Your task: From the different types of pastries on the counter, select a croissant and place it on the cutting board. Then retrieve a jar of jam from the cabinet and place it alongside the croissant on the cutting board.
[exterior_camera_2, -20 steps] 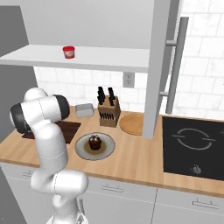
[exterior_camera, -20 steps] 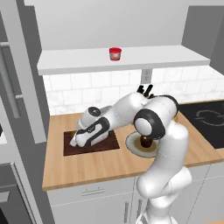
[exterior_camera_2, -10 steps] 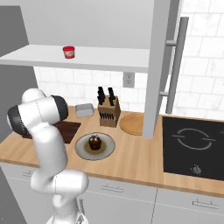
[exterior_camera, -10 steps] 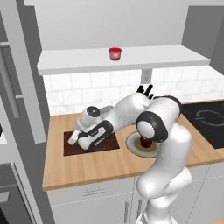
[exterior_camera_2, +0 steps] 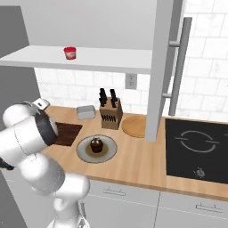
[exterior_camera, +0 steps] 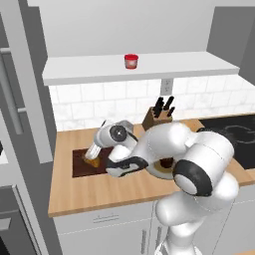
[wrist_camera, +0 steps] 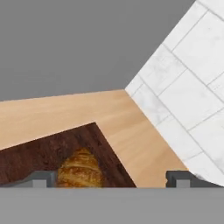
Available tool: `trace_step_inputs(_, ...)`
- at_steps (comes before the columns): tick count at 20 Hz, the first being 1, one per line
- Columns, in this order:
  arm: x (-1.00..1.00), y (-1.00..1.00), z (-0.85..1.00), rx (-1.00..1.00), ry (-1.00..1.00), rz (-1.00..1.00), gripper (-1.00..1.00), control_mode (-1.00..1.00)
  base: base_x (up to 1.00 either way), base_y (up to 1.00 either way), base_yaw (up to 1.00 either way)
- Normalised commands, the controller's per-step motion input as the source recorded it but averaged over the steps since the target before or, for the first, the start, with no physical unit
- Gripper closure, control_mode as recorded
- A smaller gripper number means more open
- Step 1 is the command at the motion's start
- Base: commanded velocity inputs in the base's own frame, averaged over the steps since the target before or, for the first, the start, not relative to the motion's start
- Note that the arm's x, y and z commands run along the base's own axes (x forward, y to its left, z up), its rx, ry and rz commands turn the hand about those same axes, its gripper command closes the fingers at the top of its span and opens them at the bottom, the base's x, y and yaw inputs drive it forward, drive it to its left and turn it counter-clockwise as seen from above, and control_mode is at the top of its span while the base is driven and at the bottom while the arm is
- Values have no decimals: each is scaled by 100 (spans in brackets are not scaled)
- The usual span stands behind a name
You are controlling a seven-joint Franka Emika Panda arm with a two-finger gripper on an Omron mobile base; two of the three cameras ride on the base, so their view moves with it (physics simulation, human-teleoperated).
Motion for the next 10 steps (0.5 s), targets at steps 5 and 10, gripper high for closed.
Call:
trace_step_inputs(5, -100, -45, 57, 16, -29, -27, -100, -100, 0, 0, 0)
trace_step_inputs(10, -87, -42, 66, 15, -22, -36, -100, -100, 0, 0, 0)
